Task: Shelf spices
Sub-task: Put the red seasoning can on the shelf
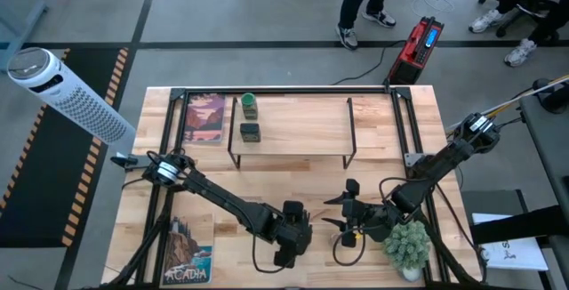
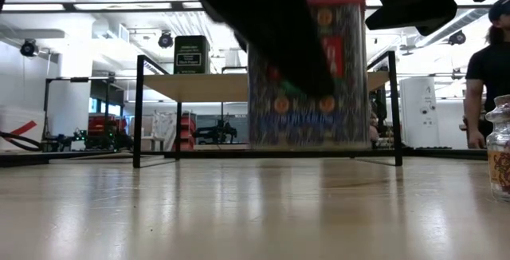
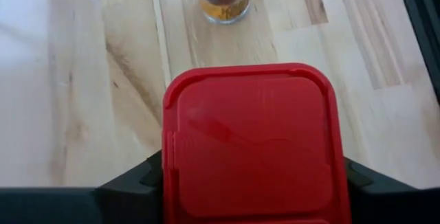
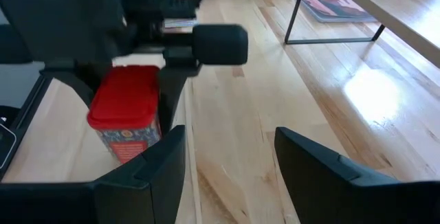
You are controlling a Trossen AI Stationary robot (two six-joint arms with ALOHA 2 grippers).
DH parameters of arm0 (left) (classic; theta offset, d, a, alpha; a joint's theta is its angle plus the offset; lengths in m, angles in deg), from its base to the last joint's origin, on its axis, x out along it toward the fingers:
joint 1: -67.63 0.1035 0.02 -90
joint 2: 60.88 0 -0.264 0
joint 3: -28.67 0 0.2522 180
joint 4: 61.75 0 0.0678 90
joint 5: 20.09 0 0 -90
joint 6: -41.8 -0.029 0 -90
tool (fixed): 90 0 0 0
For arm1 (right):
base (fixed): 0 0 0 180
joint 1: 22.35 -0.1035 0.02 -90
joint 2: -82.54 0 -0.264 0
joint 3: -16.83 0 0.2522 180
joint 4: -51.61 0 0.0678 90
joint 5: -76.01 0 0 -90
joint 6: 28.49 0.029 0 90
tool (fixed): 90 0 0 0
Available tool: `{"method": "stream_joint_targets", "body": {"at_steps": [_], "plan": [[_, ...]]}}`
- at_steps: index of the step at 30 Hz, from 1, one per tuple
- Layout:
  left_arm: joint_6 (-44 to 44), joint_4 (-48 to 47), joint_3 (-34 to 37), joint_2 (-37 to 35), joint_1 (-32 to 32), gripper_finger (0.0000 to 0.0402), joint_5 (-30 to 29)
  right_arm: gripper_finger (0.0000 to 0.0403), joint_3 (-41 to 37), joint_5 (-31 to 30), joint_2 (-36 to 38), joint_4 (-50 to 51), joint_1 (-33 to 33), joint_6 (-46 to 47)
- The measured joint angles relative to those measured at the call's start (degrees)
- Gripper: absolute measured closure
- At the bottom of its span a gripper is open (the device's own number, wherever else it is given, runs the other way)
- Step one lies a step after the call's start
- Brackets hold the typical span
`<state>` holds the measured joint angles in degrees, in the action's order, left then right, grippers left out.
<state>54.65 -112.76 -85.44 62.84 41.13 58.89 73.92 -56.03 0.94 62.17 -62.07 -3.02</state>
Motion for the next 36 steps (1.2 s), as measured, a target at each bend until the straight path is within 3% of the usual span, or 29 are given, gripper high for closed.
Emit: {"method": "stream_joint_targets", "body": {"at_steps": [16,24,36], "plan": [[-5.0,-20.4,-14.0,0.0,1.7,0.0198,-0.7,0.0204,0.0,0.0,0.0,0.0,0.0,0.0],[-8.0,-31.8,-24.3,-0.4,4.9,0.0198,-6.9,0.0204,0.0,0.1,0.0,0.0,0.0,0.0],[-11.3,-32.0,-26.0,-11.5,13.3,0.0198,-9.5,0.0204,0.0,0.5,0.0,0.0,0.0,-0.1]]}}
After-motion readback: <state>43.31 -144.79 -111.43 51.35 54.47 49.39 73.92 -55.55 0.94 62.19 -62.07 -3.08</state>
